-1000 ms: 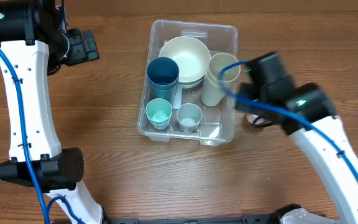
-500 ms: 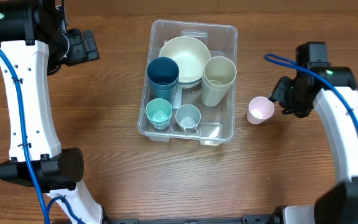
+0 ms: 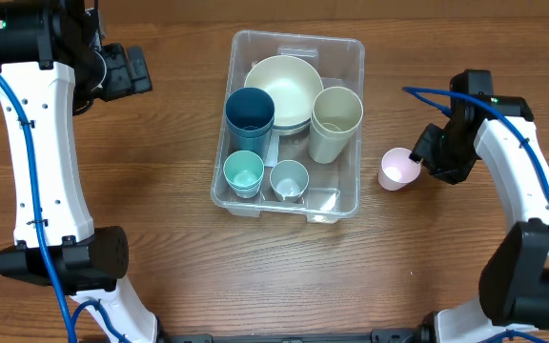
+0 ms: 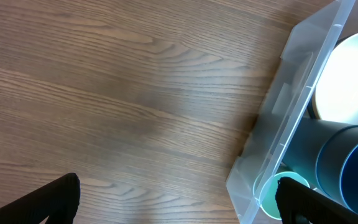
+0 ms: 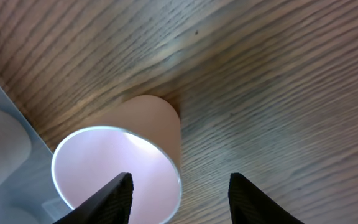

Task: Pack container
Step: 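Move the right gripper to the pink cup and grasp it, then carry the pink cup into the grey cup and release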

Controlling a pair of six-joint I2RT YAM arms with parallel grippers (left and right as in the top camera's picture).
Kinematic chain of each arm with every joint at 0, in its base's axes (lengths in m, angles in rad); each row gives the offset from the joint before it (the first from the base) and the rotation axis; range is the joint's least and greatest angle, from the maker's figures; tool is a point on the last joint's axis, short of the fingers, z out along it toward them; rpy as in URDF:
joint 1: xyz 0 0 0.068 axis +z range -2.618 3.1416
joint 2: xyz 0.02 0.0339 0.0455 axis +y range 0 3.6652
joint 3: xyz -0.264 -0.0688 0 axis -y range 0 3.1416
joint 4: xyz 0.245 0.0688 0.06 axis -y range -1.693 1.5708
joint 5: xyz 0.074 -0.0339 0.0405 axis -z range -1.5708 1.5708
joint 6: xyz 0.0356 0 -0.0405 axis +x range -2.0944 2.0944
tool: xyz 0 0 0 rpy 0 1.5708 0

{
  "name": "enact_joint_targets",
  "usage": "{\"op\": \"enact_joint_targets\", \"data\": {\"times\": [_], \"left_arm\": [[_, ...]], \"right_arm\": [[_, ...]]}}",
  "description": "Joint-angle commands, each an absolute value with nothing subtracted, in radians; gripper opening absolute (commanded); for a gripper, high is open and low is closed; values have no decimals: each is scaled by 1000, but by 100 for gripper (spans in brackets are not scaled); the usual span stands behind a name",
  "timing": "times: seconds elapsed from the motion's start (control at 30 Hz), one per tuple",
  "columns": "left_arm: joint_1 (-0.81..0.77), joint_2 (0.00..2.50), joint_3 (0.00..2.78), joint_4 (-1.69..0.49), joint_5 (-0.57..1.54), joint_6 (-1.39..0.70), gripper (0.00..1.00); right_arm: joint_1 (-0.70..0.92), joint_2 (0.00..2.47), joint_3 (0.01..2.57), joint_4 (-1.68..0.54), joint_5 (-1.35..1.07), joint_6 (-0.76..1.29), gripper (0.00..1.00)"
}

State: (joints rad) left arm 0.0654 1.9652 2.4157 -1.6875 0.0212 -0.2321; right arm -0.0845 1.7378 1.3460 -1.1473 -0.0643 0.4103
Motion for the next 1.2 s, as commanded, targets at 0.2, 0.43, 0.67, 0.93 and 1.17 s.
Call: {"op": "enact_joint_targets", "data": {"times": [0.2, 0.43, 0.67, 0.93, 1.17], "left_arm": [[62, 1961, 2424, -1689, 15, -213, 100], [62, 1961, 2424, -1689, 15, -213, 100], [62, 1961, 2424, -1689, 15, -213, 100], [62, 1961, 2424, -1689, 15, -213, 100], [62, 1961, 2424, -1689, 15, -213, 100]], "right_arm": [[-85, 1763, 1285, -1100, -122, 392, 46], [-85, 1763, 1245, -1053, -133, 410, 24], [-86, 1756, 1245, -1053, -133, 445, 4], [-85, 1582, 1309, -1154, -129, 445, 4], [-41, 1336, 1341, -1238, -134, 443, 4]]}}
